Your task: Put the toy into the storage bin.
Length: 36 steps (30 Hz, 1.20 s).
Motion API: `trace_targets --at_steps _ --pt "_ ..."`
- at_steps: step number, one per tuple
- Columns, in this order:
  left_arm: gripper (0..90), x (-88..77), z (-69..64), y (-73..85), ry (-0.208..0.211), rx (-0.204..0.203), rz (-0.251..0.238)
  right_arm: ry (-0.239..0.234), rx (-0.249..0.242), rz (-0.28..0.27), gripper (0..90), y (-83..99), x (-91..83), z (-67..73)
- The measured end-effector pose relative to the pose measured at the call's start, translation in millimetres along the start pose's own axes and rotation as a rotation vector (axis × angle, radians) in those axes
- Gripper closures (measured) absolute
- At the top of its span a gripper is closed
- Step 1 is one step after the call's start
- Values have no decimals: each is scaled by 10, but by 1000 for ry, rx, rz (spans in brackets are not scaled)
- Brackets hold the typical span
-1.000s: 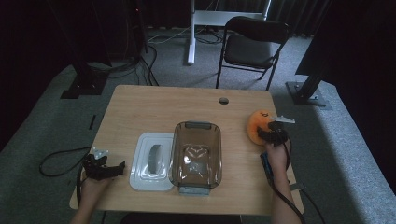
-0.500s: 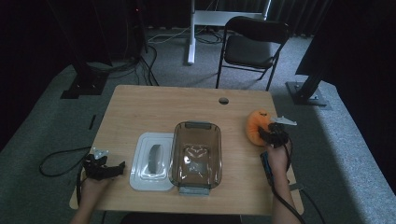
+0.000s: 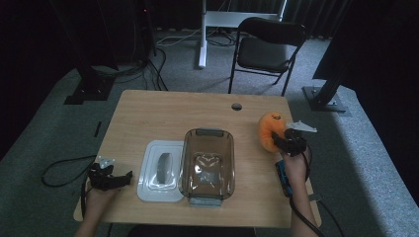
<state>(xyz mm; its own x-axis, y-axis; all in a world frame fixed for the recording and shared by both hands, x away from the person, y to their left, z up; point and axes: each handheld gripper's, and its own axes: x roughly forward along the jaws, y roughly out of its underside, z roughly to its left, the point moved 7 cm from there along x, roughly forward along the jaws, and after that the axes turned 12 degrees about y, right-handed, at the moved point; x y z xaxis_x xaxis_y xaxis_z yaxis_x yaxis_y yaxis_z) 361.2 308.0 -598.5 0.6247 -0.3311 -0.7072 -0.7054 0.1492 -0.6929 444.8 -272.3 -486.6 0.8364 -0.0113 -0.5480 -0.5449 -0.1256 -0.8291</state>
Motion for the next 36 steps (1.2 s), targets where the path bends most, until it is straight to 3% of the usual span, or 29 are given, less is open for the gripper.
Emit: trace_targets --at_steps 25,36 --pt "19 0 -3 1 0 0 0 -128 -79 -93 594 -203 -508 386" --pt "19 0 -2 1 0 0 1 -170 -111 -120 593 -329 -641 571"
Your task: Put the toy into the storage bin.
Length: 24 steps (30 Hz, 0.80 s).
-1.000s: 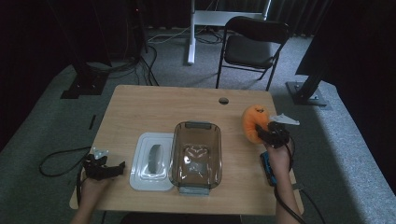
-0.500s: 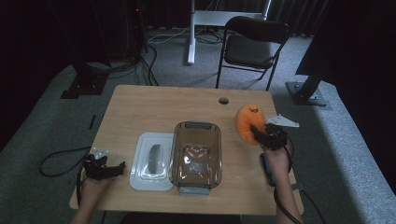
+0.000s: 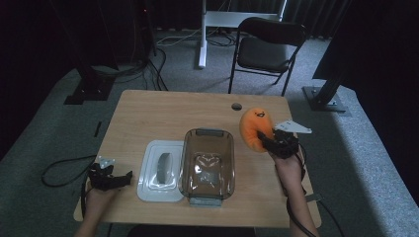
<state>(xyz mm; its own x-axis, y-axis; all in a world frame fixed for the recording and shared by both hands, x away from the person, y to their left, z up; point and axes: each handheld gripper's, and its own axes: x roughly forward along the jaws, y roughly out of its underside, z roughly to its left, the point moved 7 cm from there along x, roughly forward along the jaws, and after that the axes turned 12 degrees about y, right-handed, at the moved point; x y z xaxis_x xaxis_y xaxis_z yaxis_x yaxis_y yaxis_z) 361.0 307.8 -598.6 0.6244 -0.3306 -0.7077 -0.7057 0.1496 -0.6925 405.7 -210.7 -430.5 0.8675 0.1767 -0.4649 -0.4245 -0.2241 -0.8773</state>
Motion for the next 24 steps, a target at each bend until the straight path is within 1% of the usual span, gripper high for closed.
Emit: trace_targets --at_steps 4,14,15,19,24 --pt "19 2 -1 -1 0 -2 -3 -23 -16 -11 592 -70 -40 95" --pt "20 -1 0 0 0 1 1 -84 -74 -59 590 -251 -150 396" --pt "19 0 0 0 0 1 0 -90 -82 -59 589 -263 -157 421" --pt "19 -1 1 0 0 1 1 -116 -88 -64 589 -302 -175 522" --pt "19 -1 1 0 0 1 1 -139 -104 -66 588 -330 -156 645"
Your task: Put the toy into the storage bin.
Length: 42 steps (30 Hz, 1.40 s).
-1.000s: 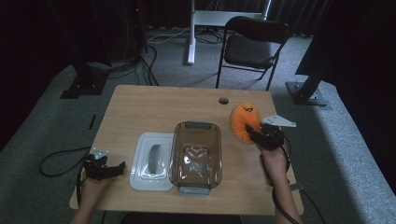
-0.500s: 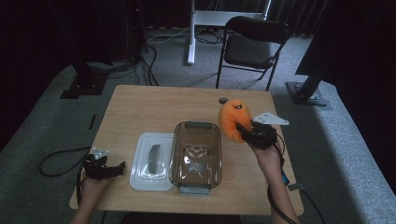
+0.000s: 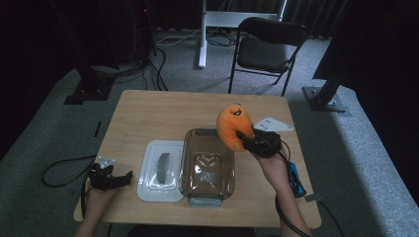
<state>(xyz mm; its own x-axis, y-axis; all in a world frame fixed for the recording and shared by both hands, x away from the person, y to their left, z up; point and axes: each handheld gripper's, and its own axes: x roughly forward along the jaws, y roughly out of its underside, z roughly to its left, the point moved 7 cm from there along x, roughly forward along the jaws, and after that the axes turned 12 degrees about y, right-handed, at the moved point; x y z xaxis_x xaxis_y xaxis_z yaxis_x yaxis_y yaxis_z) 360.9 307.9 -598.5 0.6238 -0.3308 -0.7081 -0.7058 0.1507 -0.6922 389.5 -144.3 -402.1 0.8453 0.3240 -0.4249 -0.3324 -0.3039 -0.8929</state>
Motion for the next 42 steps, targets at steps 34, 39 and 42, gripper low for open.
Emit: trace_targets --at_steps 34,39,42 --pt "19 0 0 0 0 0 0 -144 -76 44 580 37 245 555" --pt "19 0 0 0 0 0 0 -164 -79 60 575 77 279 606" --pt "20 0 0 0 0 0 0 -167 -86 70 573 96 304 629"
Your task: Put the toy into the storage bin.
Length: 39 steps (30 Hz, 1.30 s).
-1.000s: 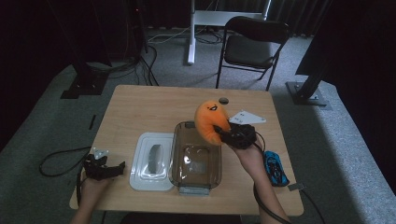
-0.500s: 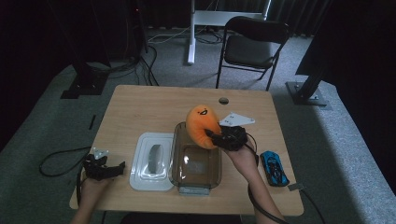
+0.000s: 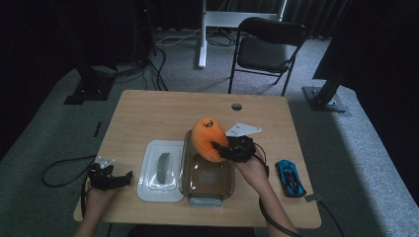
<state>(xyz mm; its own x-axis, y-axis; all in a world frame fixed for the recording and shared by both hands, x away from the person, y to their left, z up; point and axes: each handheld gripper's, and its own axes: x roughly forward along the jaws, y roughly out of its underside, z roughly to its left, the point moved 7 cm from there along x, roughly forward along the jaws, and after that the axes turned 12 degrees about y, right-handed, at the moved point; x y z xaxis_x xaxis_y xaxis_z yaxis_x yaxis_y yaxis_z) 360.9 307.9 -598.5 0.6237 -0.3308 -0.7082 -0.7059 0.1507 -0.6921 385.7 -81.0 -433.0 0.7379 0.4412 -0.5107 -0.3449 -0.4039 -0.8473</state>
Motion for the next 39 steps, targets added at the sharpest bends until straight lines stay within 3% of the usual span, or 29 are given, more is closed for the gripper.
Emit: trace_targets --at_steps 11,17,24,31,39 --pt "19 0 1 -1 0 1 0 -27 -20 46 563 54 120 93" --pt "19 1 0 -1 0 0 -2 -44 -41 96 552 136 210 161" --pt "19 0 0 0 0 0 0 -62 -24 127 503 213 282 173" --pt "19 0 0 0 0 1 0 -91 5 143 333 234 317 169" --pt "19 0 0 0 0 1 1 -92 -6 174 207 273 367 222"
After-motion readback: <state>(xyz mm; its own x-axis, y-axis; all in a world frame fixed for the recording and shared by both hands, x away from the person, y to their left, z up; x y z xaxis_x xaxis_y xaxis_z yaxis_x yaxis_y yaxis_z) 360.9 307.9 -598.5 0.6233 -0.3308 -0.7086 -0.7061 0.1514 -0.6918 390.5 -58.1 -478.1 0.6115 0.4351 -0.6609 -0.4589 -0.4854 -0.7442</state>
